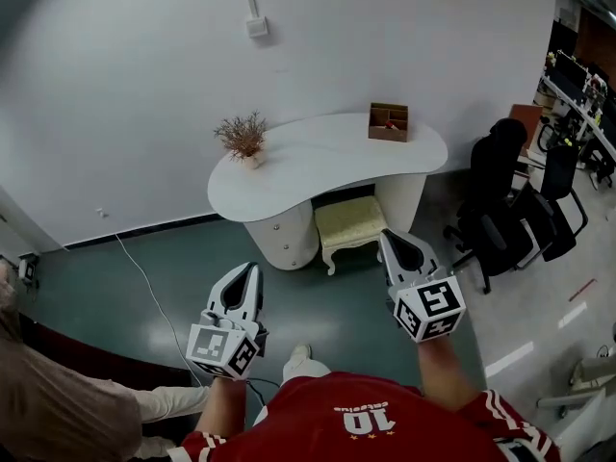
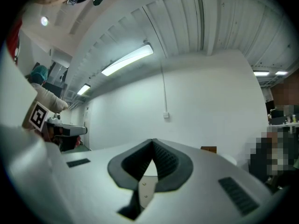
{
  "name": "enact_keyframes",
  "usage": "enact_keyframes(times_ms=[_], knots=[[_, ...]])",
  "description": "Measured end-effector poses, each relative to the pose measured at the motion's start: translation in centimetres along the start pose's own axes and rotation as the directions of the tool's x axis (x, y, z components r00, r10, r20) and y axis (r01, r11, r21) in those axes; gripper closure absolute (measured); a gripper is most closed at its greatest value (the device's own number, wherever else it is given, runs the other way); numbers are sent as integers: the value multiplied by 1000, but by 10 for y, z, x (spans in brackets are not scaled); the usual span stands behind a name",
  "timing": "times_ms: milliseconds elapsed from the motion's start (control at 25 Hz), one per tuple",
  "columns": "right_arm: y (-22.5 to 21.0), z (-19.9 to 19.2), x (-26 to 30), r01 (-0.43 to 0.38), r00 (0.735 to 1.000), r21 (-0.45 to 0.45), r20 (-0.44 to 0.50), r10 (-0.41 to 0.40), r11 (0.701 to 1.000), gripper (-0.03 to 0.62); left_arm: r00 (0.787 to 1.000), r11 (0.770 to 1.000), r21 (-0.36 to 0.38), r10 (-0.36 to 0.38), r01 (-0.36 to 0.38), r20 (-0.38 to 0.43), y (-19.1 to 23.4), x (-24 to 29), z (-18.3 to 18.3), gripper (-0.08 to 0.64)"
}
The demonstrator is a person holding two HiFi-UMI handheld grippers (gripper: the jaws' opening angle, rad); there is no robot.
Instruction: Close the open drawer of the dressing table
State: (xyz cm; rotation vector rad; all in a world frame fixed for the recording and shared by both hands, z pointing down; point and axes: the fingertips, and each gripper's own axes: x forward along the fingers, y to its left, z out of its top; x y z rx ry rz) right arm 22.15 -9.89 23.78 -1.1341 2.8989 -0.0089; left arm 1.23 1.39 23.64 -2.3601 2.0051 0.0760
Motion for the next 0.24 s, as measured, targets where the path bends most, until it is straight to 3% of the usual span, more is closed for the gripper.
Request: enact_keyframes(times_ms=[240], knots=[[4, 0, 3, -3, 1000, 7, -9, 4, 1000, 589, 1000, 1000, -3, 0, 0, -1, -1, -2, 3, 561]])
